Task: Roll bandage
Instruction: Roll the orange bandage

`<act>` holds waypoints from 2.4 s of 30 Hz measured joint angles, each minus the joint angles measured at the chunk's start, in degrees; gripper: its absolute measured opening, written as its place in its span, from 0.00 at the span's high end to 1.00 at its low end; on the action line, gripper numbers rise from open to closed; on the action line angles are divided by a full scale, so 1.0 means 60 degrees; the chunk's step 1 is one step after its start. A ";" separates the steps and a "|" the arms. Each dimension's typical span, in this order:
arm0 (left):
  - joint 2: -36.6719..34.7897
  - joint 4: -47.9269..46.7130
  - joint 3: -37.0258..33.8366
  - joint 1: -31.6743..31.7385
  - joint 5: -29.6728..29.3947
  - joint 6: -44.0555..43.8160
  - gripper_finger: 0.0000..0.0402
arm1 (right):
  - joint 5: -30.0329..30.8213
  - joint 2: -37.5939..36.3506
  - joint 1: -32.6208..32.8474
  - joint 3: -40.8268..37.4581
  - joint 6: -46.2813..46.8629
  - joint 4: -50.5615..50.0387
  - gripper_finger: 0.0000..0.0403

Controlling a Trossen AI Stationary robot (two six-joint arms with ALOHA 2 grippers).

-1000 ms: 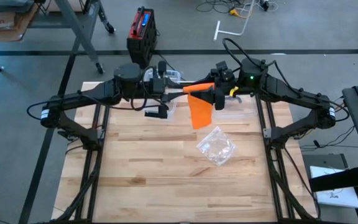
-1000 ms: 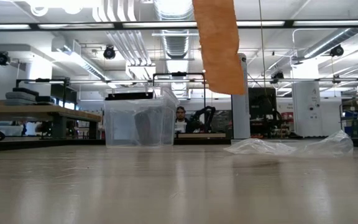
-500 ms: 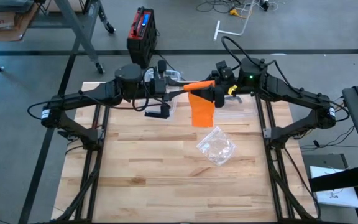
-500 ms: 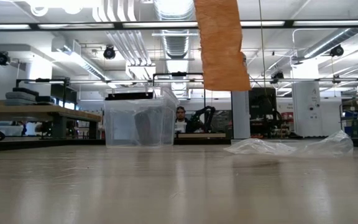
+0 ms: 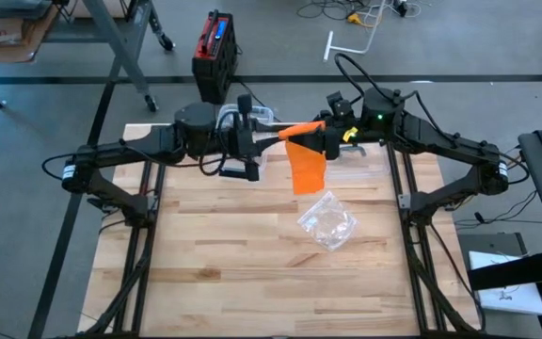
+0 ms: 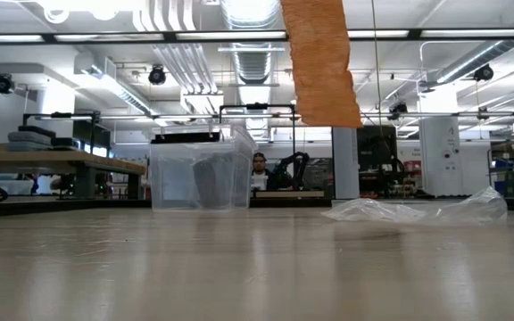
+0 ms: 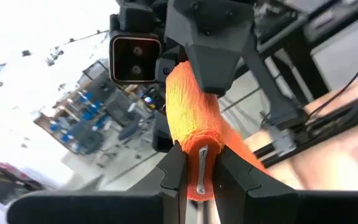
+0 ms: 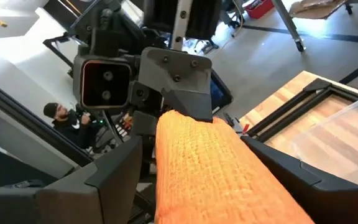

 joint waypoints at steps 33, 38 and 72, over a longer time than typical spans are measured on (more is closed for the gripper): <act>-0.0376 -0.0940 -0.0009 -0.0310 -0.0561 -0.2469 0.47 | -0.0169 0.0086 0.0033 -0.0004 -0.3230 0.0413 0.69; -0.0546 -0.0660 0.0024 -0.0067 0.1231 -0.4651 0.34 | -0.0387 0.0089 0.0015 -0.0004 -0.5431 0.0393 0.72; 0.0040 -0.0122 0.0012 0.0133 0.0909 -0.3309 0.88 | -0.1235 0.0142 -0.0004 0.0000 -0.3485 0.0426 0.57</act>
